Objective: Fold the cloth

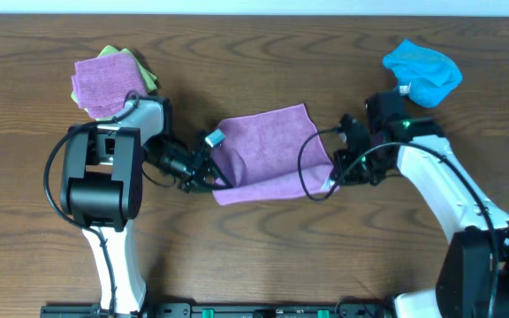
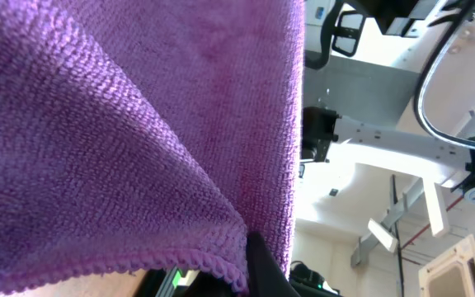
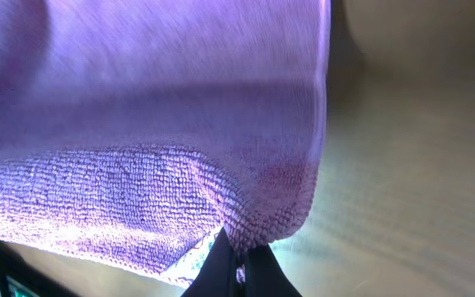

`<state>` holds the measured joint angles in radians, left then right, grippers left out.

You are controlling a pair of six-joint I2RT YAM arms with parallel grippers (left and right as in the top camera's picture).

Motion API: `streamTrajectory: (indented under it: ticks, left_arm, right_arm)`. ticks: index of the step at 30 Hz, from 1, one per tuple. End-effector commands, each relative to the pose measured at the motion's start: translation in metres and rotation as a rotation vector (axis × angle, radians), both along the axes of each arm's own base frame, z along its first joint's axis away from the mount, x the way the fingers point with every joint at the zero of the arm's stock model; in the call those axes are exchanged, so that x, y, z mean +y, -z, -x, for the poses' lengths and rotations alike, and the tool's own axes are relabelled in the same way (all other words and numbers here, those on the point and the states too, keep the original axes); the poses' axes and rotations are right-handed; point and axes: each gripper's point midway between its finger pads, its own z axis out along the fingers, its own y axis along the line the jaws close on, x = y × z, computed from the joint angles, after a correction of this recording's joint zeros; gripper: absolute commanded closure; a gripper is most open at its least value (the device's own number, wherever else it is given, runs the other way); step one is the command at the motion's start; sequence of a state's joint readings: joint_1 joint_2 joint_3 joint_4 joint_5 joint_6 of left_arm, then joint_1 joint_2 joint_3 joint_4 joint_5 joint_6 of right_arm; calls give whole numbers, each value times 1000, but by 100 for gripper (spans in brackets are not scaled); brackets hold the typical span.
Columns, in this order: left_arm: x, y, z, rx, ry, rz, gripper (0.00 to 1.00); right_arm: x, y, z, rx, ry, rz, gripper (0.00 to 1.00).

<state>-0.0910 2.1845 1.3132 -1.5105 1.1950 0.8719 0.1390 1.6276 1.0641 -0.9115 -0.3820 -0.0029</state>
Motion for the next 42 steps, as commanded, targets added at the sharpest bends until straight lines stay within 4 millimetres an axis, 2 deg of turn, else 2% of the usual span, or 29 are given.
streamTrajectory:
  ticks: [1, 4, 6, 11, 16, 20, 23, 31, 36, 42]
  left_arm:
    - [0, 8, 19, -2, 28, 11, 94]
    - [-1, 14, 32, 39, 26, 15, 94]
    - [-2, 13, 34, 56, 12, 22, 94]
    - [-4, 1, 21, 13, -51, 63, 94]
    - [12, -14, -2, -86, -118, 41, 94]
    - [44, 7, -26, -114, -189, -184, 94]
    - [53, 19, -40, -137, -227, -292, 94]
    - [51, 47, -84, -225, -322, -468, 94]
    - [63, 56, -103, -263, -386, -546, 94]
    - [65, 56, -125, -307, -457, -553, 94]
  right_arm:
    - [0, 10, 13, 36, 24, 6, 99]
    - [0, 16, 16, 42, 27, 8, 99]
    - [1, 15, 8, 7, 26, 5, 98]
    - [5, 12, -13, -81, 37, -11, 99]
    - [17, 3, -41, -209, 36, -37, 99]
    - [30, -3, -60, -308, 29, -23, 99]
    - [33, -5, -69, -350, 36, -4, 99]
    - [37, 0, -104, -458, 60, 4, 99]
    - [41, 7, -124, -493, 64, -3, 99]
    - [47, 4, -149, -532, 65, -12, 99]
